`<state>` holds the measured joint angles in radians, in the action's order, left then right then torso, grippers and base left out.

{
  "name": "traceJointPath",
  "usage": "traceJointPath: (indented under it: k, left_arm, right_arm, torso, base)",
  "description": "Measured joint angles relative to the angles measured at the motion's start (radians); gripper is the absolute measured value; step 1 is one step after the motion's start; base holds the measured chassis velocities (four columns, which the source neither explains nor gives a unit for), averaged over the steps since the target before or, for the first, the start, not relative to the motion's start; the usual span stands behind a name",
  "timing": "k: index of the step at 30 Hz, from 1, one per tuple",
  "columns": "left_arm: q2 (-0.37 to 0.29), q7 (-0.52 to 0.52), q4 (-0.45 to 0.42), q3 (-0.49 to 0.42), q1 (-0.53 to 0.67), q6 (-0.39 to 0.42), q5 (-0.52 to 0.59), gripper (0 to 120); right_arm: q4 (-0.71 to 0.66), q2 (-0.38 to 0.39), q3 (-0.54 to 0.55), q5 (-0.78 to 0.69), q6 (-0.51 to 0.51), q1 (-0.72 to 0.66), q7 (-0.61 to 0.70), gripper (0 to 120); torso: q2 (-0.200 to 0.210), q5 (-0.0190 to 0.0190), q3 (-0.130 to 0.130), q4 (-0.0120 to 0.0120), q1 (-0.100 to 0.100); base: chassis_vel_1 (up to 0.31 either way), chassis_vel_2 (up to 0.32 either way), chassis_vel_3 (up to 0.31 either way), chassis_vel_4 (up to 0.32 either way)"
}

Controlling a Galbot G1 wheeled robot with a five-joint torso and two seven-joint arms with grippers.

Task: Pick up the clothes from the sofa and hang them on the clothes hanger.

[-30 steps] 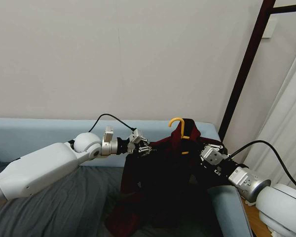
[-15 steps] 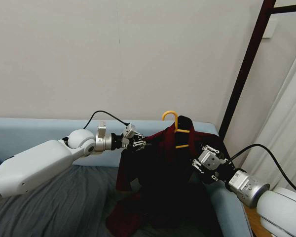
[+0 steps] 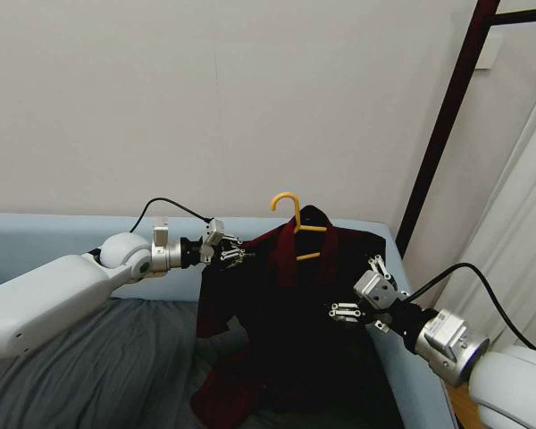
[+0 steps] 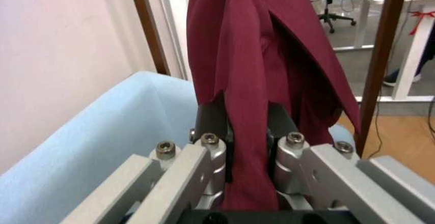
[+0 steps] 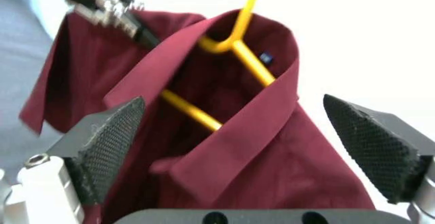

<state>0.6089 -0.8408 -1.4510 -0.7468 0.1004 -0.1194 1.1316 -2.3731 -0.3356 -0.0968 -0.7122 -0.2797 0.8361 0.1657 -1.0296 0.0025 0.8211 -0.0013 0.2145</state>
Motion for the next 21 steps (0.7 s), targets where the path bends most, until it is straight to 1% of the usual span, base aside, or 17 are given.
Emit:
traceJointPath:
  k: [4,6,8,9,12,13,17,18,21]
  left_arm:
    - [-0.010,-0.031,0.002,0.001,0.008,-0.005,-0.004,7]
    - [-0.017,-0.056,0.006,0.005,0.009,-0.012,-0.018,7]
    - [-0.022,-0.074,0.006,0.012,0.005,-0.018,-0.032,7]
    - [-0.022,-0.074,0.006,0.012,0.005,-0.018,-0.032,7]
    - [-0.035,-0.127,0.009,0.028,-0.005,-0.030,-0.065,7]
    - [-0.035,-0.127,0.009,0.028,-0.005,-0.030,-0.065,7]
    - [-0.028,-0.155,0.014,0.033,-0.008,-0.037,-0.078,7]
    - [-0.028,-0.155,0.014,0.033,-0.008,-0.037,-0.078,7]
    - [-0.018,-0.158,0.011,0.033,-0.010,-0.040,-0.082,7]
  right_arm:
    - [0.037,0.019,-0.022,-0.084,0.035,-0.011,-0.022,100]
    - [0.071,0.044,-0.035,-0.136,0.037,-0.017,-0.059,100]
    - [0.105,0.067,-0.044,-0.157,0.035,-0.019,-0.101,100]
    - [0.105,0.067,-0.044,-0.157,0.035,-0.019,-0.101,100]
    - [0.163,0.107,-0.051,-0.214,0.026,-0.031,-0.174,100]
    - [0.163,0.107,-0.051,-0.214,0.026,-0.031,-0.174,100]
    - [0.219,0.167,-0.045,-0.237,0.024,-0.040,-0.265,100]
    - [0.219,0.167,-0.045,-0.237,0.024,-0.040,-0.265,100]
    - [0.248,0.211,-0.037,-0.251,0.019,-0.041,-0.353,100]
  torso:
    - [0.000,0.0001,0.000,-0.0002,0.000]
    - [0.000,0.0001,0.000,-0.0001,0.000]
    - [0.000,0.0001,0.000,-0.0001,0.000]
    - [0.000,0.0001,0.000,-0.0001,0.000]
    - [0.000,0.0002,0.000,-0.0001,0.000]
    - [0.000,0.0002,0.000,-0.0001,0.000]
    - [0.000,0.0002,0.000,-0.0001,0.000]
    - [0.000,0.0002,0.000,-0.0001,0.000]
    - [0.000,0.0004,0.000,-0.0004,0.000]
  base:
    - [0.000,0.000,0.000,0.000]
    - [0.000,0.000,0.000,0.000]
    - [0.000,0.000,0.000,0.000]
    - [0.000,0.000,0.000,0.000]
    - [0.000,0.000,0.000,0.000]
    - [0.000,0.000,0.000,0.000]
    - [0.000,0.000,0.000,0.000]
    - [0.000,0.000,0.000,0.000]
    - [0.000,0.000,0.000,0.000]
